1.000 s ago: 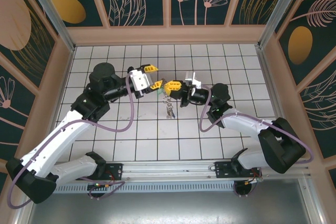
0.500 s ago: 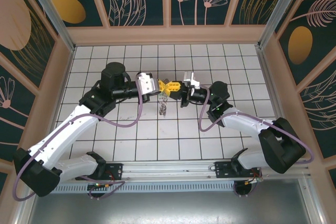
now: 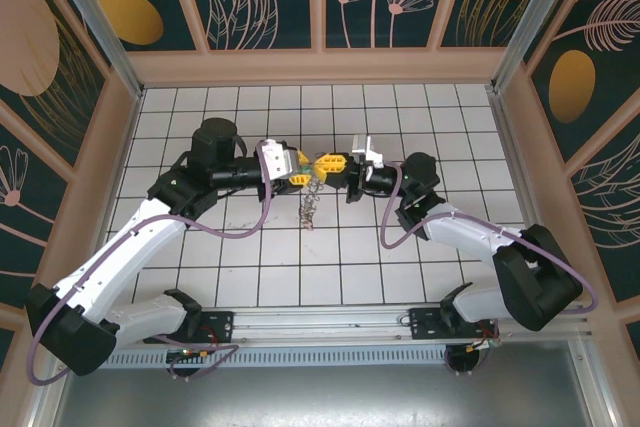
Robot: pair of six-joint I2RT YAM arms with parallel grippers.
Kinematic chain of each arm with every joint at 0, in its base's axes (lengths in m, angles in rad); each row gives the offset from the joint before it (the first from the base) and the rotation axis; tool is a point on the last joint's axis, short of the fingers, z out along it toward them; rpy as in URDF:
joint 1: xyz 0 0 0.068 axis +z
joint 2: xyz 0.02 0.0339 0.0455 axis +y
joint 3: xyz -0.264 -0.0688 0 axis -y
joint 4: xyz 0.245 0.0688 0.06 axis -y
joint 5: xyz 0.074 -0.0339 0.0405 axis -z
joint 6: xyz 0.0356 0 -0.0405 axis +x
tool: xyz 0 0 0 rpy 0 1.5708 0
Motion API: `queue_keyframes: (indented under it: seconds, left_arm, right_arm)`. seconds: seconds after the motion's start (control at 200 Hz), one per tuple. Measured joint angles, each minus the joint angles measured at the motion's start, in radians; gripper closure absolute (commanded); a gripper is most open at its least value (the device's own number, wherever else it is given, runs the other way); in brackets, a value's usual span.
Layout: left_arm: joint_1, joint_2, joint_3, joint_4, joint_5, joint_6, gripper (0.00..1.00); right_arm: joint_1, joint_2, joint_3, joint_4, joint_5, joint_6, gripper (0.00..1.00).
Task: Put the keys on the keyring
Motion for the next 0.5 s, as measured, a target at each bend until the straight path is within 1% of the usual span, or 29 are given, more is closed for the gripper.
queue_keyframes:
  seconds: [0.115, 0.325, 0.495]
  left_arm:
    - [0.002, 0.000, 0.000, 0.000, -0.001, 0.000, 0.67]
    - [0.002, 0.036, 0.000, 0.000, 0.022, -0.012, 0.80]
    - [0.002, 0.055, 0.000, 0.000, 0.032, -0.018, 0.86]
  right_arm:
    - [0.000, 0.000, 0.000, -0.001, -0.005, 0.000, 1.00]
    - [0.000, 0.000, 0.003, -0.001, -0.011, 0.000, 1.00]
    - [0.000, 0.000, 0.006, -0.004, -0.026, 0.000, 1.00]
